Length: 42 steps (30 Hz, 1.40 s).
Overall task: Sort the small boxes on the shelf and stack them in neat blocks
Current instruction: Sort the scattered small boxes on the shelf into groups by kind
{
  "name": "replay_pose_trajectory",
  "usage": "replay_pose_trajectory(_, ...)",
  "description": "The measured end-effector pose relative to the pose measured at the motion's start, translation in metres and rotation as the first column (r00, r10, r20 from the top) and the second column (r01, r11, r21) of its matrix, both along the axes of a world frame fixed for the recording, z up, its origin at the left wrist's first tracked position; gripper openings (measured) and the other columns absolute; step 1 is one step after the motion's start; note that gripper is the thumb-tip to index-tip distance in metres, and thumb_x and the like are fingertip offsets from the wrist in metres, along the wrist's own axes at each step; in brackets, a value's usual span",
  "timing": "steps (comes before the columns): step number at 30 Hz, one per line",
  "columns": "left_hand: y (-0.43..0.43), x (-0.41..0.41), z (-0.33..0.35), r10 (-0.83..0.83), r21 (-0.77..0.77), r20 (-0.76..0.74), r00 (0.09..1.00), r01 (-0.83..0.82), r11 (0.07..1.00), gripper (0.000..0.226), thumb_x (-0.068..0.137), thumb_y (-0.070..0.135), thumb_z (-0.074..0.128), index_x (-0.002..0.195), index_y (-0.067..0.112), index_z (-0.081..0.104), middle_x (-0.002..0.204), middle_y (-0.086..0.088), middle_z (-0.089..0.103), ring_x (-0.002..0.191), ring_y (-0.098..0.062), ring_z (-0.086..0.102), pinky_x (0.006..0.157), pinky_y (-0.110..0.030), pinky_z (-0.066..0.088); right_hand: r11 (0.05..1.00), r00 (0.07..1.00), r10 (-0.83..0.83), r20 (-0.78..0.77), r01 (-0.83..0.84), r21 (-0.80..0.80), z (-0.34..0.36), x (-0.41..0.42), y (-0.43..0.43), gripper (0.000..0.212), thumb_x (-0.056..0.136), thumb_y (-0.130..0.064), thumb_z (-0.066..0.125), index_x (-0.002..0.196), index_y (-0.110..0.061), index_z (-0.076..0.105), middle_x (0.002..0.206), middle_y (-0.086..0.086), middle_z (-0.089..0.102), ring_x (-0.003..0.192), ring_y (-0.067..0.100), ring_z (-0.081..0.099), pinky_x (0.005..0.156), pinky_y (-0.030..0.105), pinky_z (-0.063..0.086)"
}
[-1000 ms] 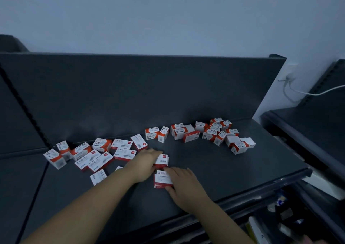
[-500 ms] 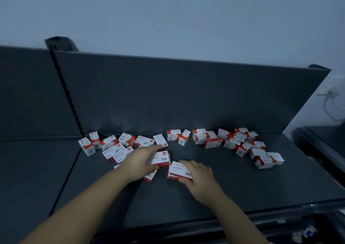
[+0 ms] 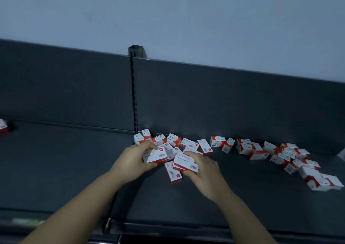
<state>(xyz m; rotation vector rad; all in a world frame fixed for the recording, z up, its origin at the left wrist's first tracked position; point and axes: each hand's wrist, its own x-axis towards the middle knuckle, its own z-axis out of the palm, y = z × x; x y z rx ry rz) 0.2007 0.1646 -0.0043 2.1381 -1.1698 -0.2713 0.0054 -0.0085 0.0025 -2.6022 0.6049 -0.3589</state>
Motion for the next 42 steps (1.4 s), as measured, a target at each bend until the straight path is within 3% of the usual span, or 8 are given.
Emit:
replay_pose_trajectory(5, 0.054, 0.038, 0.000, 0.004, -0.015, -0.012, 1.000, -0.004, 1.000, 0.044, 0.073, 0.032, 0.080, 0.108, 0.043, 0.055, 0.108, 0.025, 0.065, 0.102, -0.003, 0.059, 0.086, -0.032, 0.051, 1.000, 1.000, -0.001, -0.002, 0.001, 0.006, -0.003, 0.043, 0.051, 0.056, 0.091, -0.038, 0.065, 0.142, -0.034, 0.041, 0.138, -0.014, 0.051, 0.130, 0.010, 0.042, 0.112, 0.035, 0.028)
replay_pose_trajectory(12, 0.129, 0.092, 0.003, -0.085, 0.020, -0.001, 0.996, 0.085, 0.996, 0.040, 0.075, 0.032, 0.079, 0.109, 0.040, 0.058, 0.104, 0.025, 0.066, 0.098, 0.001, 0.059, 0.086, -0.029, 0.050, 0.998, 0.999, -0.008, 0.049, 0.006, 0.058, -0.015, 0.090, 0.130, 0.055, 0.090, -0.037, 0.067, 0.138, -0.042, 0.042, 0.129, -0.016, 0.057, 0.121, 0.009, 0.049, 0.105, 0.042, 0.040)
replay_pose_trajectory(18, 0.170, 0.120, 0.002, -0.141, 0.040, -0.003, 0.990, 0.141, 0.989, 0.039, 0.076, 0.030, 0.079, 0.108, 0.039, 0.059, 0.102, 0.026, 0.066, 0.097, 0.003, 0.060, 0.084, -0.025, 0.050, 0.996, 0.998, -0.058, 0.038, 0.056, 0.064, -0.018, 0.108, 0.176, 0.053, 0.092, -0.037, 0.064, 0.140, -0.040, 0.042, 0.132, -0.016, 0.054, 0.119, 0.010, 0.047, 0.107, 0.036, 0.029)
replay_pose_trajectory(23, 0.198, 0.128, -0.004, -0.137, 0.029, -0.007, 0.990, 0.138, 0.990, 0.042, 0.075, 0.028, 0.080, 0.106, 0.045, 0.057, 0.103, 0.024, 0.065, 0.099, 0.003, 0.059, 0.085, -0.023, 0.049, 0.997, 0.998, -0.067, 0.017, 0.066, 0.048, -0.012, 0.115, 0.197, 0.052, 0.092, -0.036, 0.063, 0.140, -0.041, 0.042, 0.130, -0.016, 0.054, 0.117, 0.008, 0.047, 0.104, 0.034, 0.030)
replay_pose_trajectory(31, 0.236, 0.125, -0.009, -0.059, 0.011, -0.034, 0.998, 0.059, 0.998, 0.042, 0.077, 0.027, 0.079, 0.106, 0.047, 0.055, 0.104, 0.022, 0.065, 0.100, 0.001, 0.058, 0.086, -0.025, 0.049, 0.999, 0.999, -0.011, 0.041, 0.009, 0.052, -0.011, 0.124, 0.217, 0.050, 0.091, -0.035, 0.065, 0.136, -0.041, 0.045, 0.125, -0.019, 0.056, 0.112, 0.004, 0.047, 0.105, 0.035, 0.031)
replay_pose_trajectory(38, 0.262, 0.124, -0.003, -0.075, 0.121, 0.071, 0.995, 0.066, 0.990, 0.041, 0.080, 0.035, 0.074, 0.115, 0.043, 0.054, 0.104, 0.019, 0.064, 0.100, -0.004, 0.053, 0.092, -0.028, 0.043, 0.993, 0.994, 0.080, 0.077, -0.086, 0.082, -0.011, 0.131, 0.240, 0.047, 0.089, -0.038, 0.067, 0.132, -0.045, 0.049, 0.118, -0.023, 0.061, 0.109, 0.003, 0.051, 0.102, 0.033, 0.032)
replay_pose_trajectory(42, 0.284, 0.129, 0.000, -0.037, 0.100, 0.075, 0.996, 0.030, 0.995, 0.041, 0.080, 0.033, 0.075, 0.116, 0.042, 0.055, 0.103, 0.023, 0.062, 0.100, -0.004, 0.054, 0.090, -0.028, 0.045, 0.990, 0.990, 0.108, 0.087, -0.115, 0.083, -0.004, 0.145, 0.254, 0.050, 0.088, -0.035, 0.069, 0.131, -0.048, 0.049, 0.116, -0.026, 0.059, 0.108, 0.002, 0.050, 0.102, 0.032, 0.032)
